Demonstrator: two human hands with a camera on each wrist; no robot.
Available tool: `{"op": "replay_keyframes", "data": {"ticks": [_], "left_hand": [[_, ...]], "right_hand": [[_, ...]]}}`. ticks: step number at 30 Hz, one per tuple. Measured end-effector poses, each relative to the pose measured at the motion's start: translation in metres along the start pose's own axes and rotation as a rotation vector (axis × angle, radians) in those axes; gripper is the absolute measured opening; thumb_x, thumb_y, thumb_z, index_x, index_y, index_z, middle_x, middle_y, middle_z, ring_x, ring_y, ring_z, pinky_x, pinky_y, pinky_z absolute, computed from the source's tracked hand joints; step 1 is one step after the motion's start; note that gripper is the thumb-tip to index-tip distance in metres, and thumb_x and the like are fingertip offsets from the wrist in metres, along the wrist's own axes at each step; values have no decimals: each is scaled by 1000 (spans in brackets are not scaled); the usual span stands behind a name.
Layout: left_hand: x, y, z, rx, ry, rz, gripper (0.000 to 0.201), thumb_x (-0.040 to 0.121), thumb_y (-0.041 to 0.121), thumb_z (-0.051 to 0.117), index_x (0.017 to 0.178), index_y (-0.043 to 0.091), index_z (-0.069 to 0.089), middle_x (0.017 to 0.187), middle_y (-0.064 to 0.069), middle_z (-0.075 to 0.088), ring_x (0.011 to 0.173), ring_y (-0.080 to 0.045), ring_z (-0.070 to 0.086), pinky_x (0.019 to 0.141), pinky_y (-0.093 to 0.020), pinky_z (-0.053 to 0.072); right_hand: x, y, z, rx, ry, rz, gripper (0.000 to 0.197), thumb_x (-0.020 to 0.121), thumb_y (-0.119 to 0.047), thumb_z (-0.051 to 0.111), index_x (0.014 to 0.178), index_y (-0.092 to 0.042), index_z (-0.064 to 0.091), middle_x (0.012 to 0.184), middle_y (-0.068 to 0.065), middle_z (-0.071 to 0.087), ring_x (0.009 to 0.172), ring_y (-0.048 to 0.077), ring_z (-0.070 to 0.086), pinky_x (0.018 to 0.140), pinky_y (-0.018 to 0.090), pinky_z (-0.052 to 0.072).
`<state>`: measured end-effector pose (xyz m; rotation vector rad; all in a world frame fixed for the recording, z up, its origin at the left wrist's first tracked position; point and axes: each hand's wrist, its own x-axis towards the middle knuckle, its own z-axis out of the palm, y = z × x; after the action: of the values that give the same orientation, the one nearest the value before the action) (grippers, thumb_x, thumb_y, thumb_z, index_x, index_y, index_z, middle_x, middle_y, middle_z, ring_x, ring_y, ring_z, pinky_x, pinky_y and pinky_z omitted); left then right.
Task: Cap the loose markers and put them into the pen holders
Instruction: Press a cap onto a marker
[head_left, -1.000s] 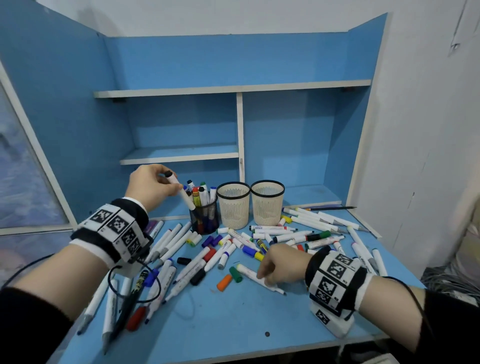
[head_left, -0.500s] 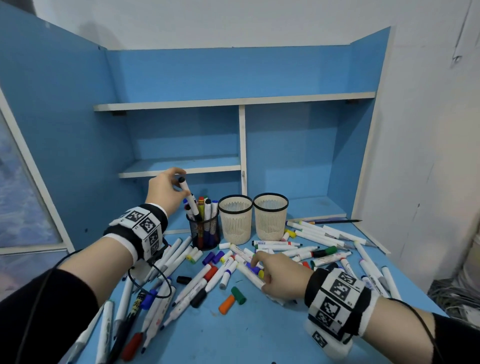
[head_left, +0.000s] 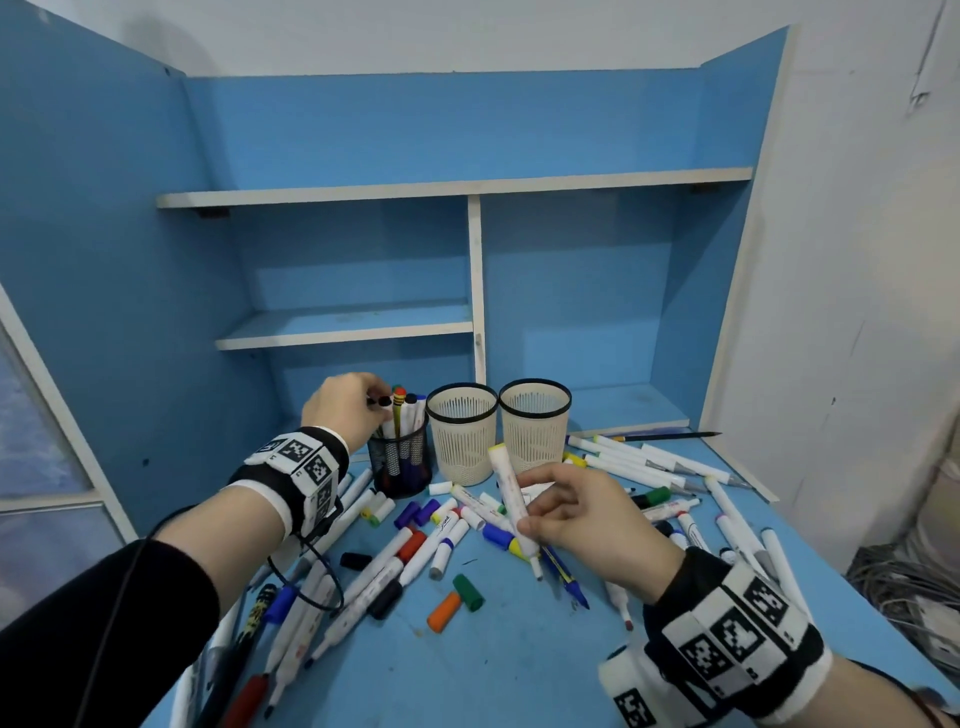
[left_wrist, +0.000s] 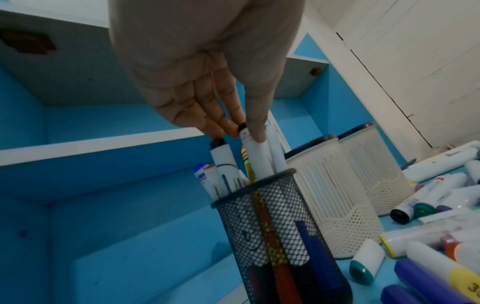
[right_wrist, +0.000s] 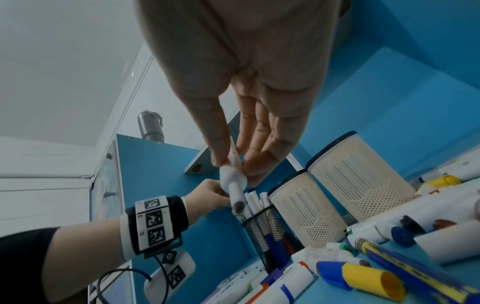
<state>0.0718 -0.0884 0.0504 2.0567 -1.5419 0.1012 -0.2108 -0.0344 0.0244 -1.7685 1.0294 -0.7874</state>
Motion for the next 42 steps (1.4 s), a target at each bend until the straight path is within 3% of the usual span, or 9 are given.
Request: {"op": "replay_keyframes", "data": {"ticks": [7, 10, 15, 17, 23, 27, 35, 39, 42], "left_hand": [[-24, -5, -16, -32, -25, 141, 20, 80, 17, 69, 99, 22, 68, 89, 6, 63, 89, -16, 58, 78, -29, 49], [-51, -7, -18, 88, -262, 242, 16, 78, 22, 72, 92, 26, 66, 87, 9, 63, 82, -13, 59, 75, -27, 49], [-92, -12, 3, 306, -756, 339, 27, 79, 28, 72, 104, 19, 67, 103, 4, 65, 81, -8, 52, 66, -13, 40], [-98, -14, 9, 359, -846, 340, 25, 78, 26, 73, 101, 18, 69, 104, 1, 67, 83, -9, 53, 65, -13, 40], [-96, -1, 12, 412, -740, 376, 30, 84, 27, 62, 112, 20, 63, 111, 1, 60, 100, -18, 55, 84, -27, 46], [-98, 19, 25, 430, -825, 444, 39, 82, 34, 66, 120, 26, 60, 121, 3, 58, 109, -19, 54, 93, -30, 45], [-89, 65, 42, 443, -785, 482, 41, 81, 42, 67, 117, 22, 62, 117, 2, 59, 105, -18, 56, 82, -27, 45], [-98, 83, 55, 490, -932, 498, 39, 73, 27, 78, 109, 17, 66, 102, 2, 60, 91, -16, 56, 84, -28, 50], [-96, 90, 60, 594, -921, 520, 41, 76, 12, 74, 116, 12, 63, 117, -4, 60, 104, -22, 58, 87, -28, 49]], "right_hand": [[-10, -4, -8, 199, 54, 23, 32, 80, 3, 69, 106, -14, 63, 76, 10, 66, 64, 14, 66, 66, 22, 55], [-16, -9, -11, 334, 114, -10, 33, 80, 9, 65, 107, -10, 62, 67, 4, 66, 57, 8, 64, 56, 16, 50], [-26, -15, -11, 425, 153, -63, 32, 80, 9, 65, 102, -15, 63, 63, 0, 68, 56, 7, 65, 54, 14, 49], [-30, -15, -10, 436, 160, -66, 32, 80, 9, 64, 103, -14, 63, 63, 0, 69, 56, 7, 65, 54, 15, 50], [-41, -11, -19, 444, 231, -54, 32, 81, 7, 65, 107, -11, 63, 74, 11, 68, 59, 11, 65, 52, 14, 48], [-47, -7, -25, 438, 260, -48, 32, 81, 5, 66, 106, -14, 64, 76, 10, 71, 64, 15, 65, 57, 17, 50], [-59, 5, -32, 430, 304, -49, 31, 82, 5, 65, 108, -13, 62, 78, 14, 70, 59, 13, 65, 62, 21, 54], [-62, 14, -39, 427, 331, -37, 30, 82, 4, 65, 106, -15, 63, 77, 11, 72, 68, 20, 67, 71, 29, 55], [-64, 19, -44, 453, 334, -35, 29, 82, 4, 64, 103, -16, 63, 71, 5, 73, 65, 14, 67, 63, 21, 55]]}}
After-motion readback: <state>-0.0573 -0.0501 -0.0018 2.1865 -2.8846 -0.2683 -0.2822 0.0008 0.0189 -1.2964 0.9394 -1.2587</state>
